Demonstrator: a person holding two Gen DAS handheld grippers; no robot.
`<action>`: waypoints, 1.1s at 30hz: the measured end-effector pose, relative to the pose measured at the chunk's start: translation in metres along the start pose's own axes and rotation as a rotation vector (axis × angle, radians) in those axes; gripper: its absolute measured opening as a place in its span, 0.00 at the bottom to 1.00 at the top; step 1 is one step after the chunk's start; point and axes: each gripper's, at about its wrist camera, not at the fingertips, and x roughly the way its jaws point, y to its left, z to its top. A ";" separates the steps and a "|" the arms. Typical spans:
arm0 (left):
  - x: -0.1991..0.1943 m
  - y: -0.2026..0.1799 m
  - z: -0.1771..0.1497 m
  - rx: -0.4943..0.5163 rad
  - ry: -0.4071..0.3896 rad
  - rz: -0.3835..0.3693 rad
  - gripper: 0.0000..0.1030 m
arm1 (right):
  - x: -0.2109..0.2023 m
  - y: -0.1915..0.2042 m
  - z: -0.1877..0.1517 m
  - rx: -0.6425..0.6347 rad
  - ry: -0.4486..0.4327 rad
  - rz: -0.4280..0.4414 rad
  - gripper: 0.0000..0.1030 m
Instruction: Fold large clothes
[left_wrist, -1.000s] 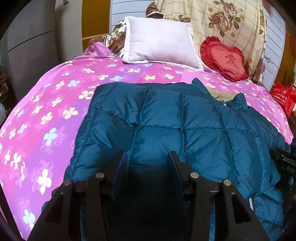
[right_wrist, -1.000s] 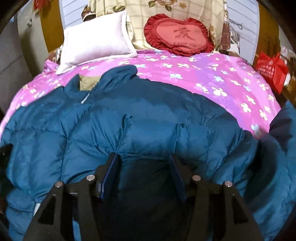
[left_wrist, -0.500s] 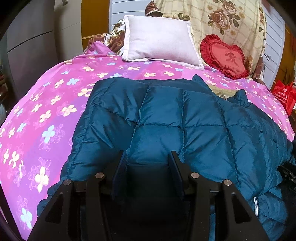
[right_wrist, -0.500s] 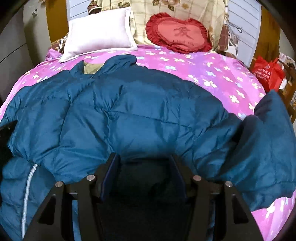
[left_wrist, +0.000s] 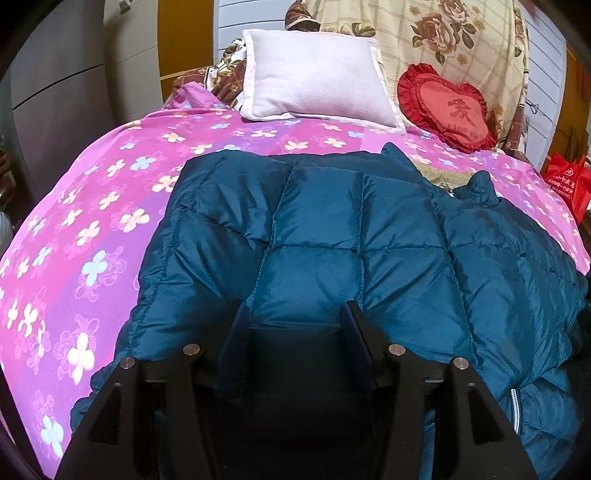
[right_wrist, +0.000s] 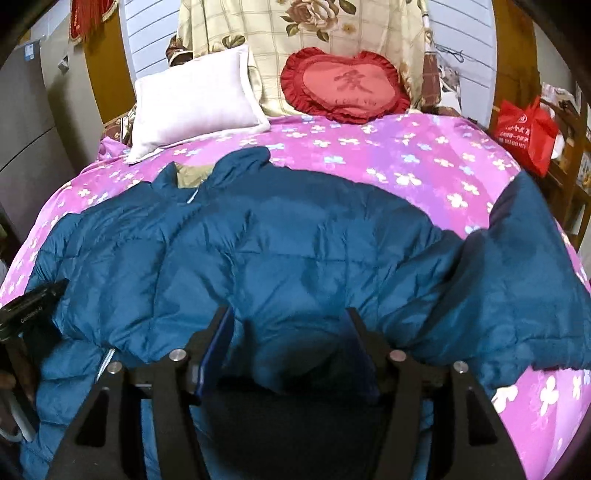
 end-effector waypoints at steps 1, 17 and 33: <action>0.000 0.000 0.000 -0.001 0.000 0.000 0.34 | 0.003 0.002 0.001 -0.008 0.007 -0.003 0.62; -0.050 -0.012 -0.008 0.014 -0.052 -0.050 0.36 | -0.009 0.011 -0.010 -0.015 0.039 0.014 0.69; -0.139 -0.066 -0.029 0.101 -0.104 -0.076 0.36 | -0.098 0.010 -0.032 -0.047 -0.046 0.034 0.79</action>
